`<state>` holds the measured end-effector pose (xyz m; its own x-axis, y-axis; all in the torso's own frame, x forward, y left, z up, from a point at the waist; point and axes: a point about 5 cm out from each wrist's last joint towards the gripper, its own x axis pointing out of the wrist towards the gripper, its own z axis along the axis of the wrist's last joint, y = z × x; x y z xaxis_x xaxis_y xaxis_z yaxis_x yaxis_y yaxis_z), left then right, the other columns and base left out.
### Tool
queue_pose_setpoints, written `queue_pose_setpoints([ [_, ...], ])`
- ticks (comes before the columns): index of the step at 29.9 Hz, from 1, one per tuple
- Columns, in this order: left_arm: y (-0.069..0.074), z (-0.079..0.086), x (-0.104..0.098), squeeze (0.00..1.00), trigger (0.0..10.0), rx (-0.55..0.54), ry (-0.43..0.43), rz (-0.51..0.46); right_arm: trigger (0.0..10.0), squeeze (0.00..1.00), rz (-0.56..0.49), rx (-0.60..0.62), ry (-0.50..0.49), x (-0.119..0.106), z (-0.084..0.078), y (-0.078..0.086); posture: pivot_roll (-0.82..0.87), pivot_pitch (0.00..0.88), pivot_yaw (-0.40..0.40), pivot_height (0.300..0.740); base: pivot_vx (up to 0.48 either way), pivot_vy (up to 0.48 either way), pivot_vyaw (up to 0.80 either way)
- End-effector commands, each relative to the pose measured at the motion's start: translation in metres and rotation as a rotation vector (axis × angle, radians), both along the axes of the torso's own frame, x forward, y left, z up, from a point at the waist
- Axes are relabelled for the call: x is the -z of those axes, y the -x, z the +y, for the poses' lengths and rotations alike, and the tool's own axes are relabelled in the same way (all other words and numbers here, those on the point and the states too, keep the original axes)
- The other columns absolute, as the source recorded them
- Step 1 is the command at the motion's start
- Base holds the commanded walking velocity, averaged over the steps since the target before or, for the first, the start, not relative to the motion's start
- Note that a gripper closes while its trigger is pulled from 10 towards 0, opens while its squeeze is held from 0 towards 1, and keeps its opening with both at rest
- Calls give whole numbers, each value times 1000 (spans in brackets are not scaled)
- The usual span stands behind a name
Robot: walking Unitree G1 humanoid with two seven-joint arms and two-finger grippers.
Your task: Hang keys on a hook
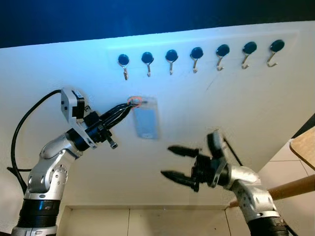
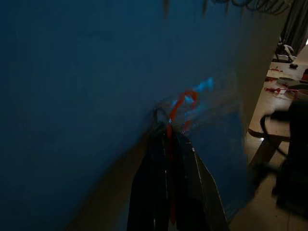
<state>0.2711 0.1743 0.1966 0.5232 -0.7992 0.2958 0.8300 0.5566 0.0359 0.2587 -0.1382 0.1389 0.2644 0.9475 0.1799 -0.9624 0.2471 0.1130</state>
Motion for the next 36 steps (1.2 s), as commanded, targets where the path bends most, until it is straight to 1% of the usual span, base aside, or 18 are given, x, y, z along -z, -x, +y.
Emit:
queue_pose_setpoints([
  [1, 6, 0, -4, 0, 10000, 33, -41, -29, 10000, 1000, 5, -18, -53, -7, 2, 2, -104, 64, 87, 740, 0, 0, 0],
  [2, 6, 0, -4, 0, 10000, 33, -41, -29, 10000, 1000, 5, -18, -53, -7, 2, 2, -104, 64, 87, 740, 0, 0, 0],
  [4, 15, 1, -4, 0, 10000, 79, -61, -32, 10000, 1000, 6, -51, -78, -11, 4, 6, -101, 57, 84, 740, 0, 0, 0],
  [6, 22, 2, -4, 0, 10000, 113, -80, -34, 10000, 1000, 10, -64, -70, -11, 5, 9, -101, 57, 84, 740, 0, 0, 0],
  [7, 23, 3, -4, 0, 10000, 120, -89, -35, 10000, 757, 15, -64, -58, -10, 5, 9, -101, 57, 84, 740, 0, 0, 0],
  [9, 24, 3, -4, 0, 10000, 123, -94, -37, 10000, 757, 19, -63, -49, -9, 6, 9, -101, 57, 84, 740, 0, 0, 0],
  [10, 25, 3, -5, 0, 10000, 125, -96, -39, 10000, 114, 30, -60, -40, -8, 6, 10, -96, 52, 82, 740, 0, 0, 0],
  [11, 25, 3, -5, 0, 10000, 125, -96, -39, 10000, 114, 30, -60, -40, -8, 6, 10, -96, 52, 82, 740, 0, 0, 0],
  [12, 26, 2, -6, 0, 10000, 130, -107, -45, 10000, 0, 37, -47, -22, -6, 8, 9, -96, 52, 82, 740, 0, 0, 0],
  [15, 29, -2, -7, 0, 10000, 149, -129, -52, 10000, 0, 41, -22, -1, -5, 12, 6, -96, 52, 82, 740, 0, 0, 0],
  [21, 29, -7, -7, 0, 10000, 146, -149, -64, 10000, 0, 77, -49, -30, -7, 30, 6, -95, 54, 83, 740, 0, 0, 0],
  [22, 29, -9, -7, 0, 10000, 151, -159, -64, 10000, 0, 74, -50, -35, -8, 36, 5, -92, 57, 85, 740, 0, 0, 0],
  [27, 30, -11, -5, 0, 10000, 153, -168, -62, 10000, 0, 68, -55, -42, -10, 41, 4, -92, 57, 85, 740, 0, 0, 0],
  [28, 29, -13, -4, 0, 10000, 149, -181, -62, 8392, 0, 59, -48, -39, -11, 46, 2, -90, 59, 84, 740, 0, 0, 0],
  [29, 30, -14, -3, 0, 10000, 149, -187, -61, 1373, 0, 59, -26, -37, -11, 47, -1, -90, 59, 84, 740, 0, 0, 0],
  [31, 30, -14, -3, 0, 10000, 150, -191, -60, 1373, 0, 59, -10, -35, -11, 48, -3, -90, 59, 84, 740, 0, 0, 0],
  [32, 30, -15, -2, 0, 10000, 151, -193, -58, 0, 0, 60, -5, -34, -11, 48, -4, -90, 59, 84, 740, 0, 0, 0],
  [36, 31, -15, -2, 0, 10000, 154, -197, -56, 0, 0, 56, 2, -34, -12, 49, -5, -89, 61, 82, 740, 0, 0, 0],
])
